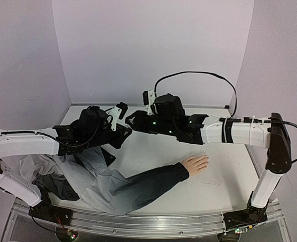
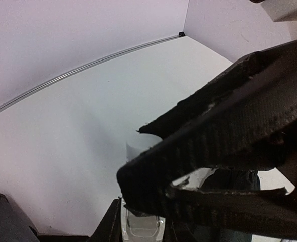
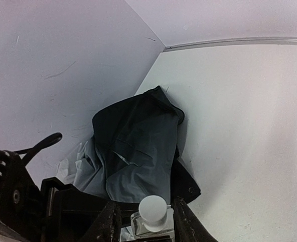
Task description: Paint the nails
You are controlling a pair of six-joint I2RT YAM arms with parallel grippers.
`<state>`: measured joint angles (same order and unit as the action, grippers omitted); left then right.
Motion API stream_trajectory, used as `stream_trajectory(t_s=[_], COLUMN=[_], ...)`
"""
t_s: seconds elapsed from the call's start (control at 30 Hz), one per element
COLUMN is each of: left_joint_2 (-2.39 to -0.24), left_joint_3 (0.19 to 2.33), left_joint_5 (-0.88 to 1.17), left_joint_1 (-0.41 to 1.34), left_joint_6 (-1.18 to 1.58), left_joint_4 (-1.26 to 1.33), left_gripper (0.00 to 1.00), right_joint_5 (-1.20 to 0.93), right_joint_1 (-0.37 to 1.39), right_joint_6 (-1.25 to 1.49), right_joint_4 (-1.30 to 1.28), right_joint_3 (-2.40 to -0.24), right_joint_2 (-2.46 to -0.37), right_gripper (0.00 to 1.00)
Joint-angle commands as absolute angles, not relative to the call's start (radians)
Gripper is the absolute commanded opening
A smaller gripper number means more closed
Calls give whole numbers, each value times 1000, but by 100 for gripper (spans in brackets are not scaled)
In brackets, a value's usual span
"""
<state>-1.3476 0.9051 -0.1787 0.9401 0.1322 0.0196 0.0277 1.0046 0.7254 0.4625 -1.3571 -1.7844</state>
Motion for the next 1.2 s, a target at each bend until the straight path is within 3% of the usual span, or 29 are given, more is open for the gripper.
stream_trajectory(t_s=[0.0, 0.1, 0.27, 0.33, 0.47, 0.6, 0.7, 0.9, 1.07, 1.13, 1.17], left_joint_2=[-1332, -1328, -1302, -1281, -1224, -1200, -1221, -1258, -1242, -1230, -1226], left_joint_3=[925, 928, 924, 919, 911, 908, 930, 969, 950, 935, 928], left_joint_5=[-169, -147, -43, 54, 403, 834, 947, 871, 581, 389, 290], left_joint_1=[946, 946, 946, 946, 944, 929, 927, 926, 927, 928, 931], left_joint_6=[148, 157, 163, 140, 47, -12, -30, -32, -39, -43, -45], left_joint_4=[80, 81, 81, 87, 108, 131, 131, 131, 130, 130, 130], left_gripper=[0, 0, 0, 0, 0, 0, 0, 0, 0, 0, 0], right_joint_5=[51, 48, 11, -84, -384, -1010, -1108, -1035, -830, -691, -611], right_joint_1=[1011, 1010, 1007, 993, 949, 916, 917, 913, 900, 895, 893], right_joint_6=[696, 678, 600, 532, 367, 180, 164, 156, 185, 229, 252], right_joint_4=[484, 486, 523, 555, 657, 775, 768, 765, 763, 758, 739], right_joint_3=[-1406, -1390, -1321, -1282, -1151, -1034, -1025, -1003, -972, -957, -954], right_joint_2=[-1792, -1782, -1725, -1685, -1578, -1498, -1494, -1467, -1406, -1386, -1370], right_gripper=[32, 25, 1, 0, 0, 0, 0, 0, 1, 12, 35])
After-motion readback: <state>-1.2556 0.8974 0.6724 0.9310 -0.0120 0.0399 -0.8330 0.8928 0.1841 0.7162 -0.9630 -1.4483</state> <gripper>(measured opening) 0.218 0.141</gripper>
